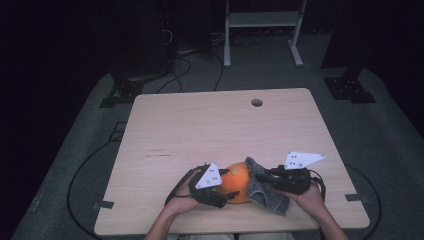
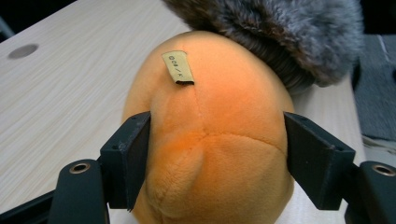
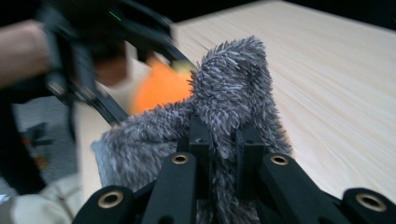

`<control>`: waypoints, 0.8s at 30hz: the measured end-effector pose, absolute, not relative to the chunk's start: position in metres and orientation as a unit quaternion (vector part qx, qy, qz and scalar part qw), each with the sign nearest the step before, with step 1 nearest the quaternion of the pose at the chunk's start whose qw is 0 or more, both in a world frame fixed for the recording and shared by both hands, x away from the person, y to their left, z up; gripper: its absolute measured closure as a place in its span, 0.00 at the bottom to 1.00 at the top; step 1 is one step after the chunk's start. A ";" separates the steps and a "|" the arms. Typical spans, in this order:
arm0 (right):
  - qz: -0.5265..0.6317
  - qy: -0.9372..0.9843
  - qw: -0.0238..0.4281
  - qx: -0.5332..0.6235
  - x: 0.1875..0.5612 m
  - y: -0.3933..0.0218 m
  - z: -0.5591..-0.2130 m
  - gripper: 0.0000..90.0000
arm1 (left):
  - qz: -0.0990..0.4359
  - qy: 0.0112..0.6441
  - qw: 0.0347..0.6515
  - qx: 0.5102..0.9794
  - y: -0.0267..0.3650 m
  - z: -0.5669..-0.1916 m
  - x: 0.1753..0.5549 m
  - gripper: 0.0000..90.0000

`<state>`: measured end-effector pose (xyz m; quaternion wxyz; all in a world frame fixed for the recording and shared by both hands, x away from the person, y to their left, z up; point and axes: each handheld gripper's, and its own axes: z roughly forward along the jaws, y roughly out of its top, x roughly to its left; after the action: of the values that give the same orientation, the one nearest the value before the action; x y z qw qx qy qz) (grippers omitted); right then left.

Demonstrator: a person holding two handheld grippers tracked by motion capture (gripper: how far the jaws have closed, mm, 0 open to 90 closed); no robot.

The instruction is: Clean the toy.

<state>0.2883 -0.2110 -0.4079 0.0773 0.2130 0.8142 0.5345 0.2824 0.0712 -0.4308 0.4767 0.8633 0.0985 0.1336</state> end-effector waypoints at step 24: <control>0.507 0.815 0.060 0.275 0.310 -0.231 -0.433 0.89 | 0.126 0.077 0.470 0.870 0.081 -0.434 0.281 0.26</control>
<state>0.3099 -0.2315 -0.4331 0.0595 0.2752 0.8149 0.5067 0.2807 0.0808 -0.4335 0.4704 0.8700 0.0767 0.1259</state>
